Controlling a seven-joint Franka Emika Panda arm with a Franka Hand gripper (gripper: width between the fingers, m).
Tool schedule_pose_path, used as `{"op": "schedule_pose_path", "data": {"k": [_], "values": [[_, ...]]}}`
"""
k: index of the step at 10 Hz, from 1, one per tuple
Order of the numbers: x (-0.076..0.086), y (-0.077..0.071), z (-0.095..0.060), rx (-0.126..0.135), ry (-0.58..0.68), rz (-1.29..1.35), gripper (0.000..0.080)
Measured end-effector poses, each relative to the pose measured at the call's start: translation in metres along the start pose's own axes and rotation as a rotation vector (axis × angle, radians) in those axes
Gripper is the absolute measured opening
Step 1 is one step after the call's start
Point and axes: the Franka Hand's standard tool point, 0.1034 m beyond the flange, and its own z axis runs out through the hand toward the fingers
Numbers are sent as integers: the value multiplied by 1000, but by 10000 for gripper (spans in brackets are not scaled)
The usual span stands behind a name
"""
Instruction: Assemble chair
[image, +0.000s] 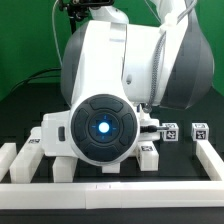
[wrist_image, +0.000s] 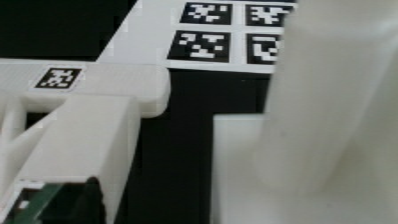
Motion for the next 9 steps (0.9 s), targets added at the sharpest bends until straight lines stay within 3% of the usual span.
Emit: {"op": "schedule_pose_path", "data": {"k": [3,6,7,8,9], "values": [[0,0,0,1,-1,-1,649],[-19,1,-33,1,69,-18,649],[-29,0,-37,5,71,-19,649],[-27,0,-43,2,81,-18,649],[-26,1,-59,-9,157,-32,649]]}}
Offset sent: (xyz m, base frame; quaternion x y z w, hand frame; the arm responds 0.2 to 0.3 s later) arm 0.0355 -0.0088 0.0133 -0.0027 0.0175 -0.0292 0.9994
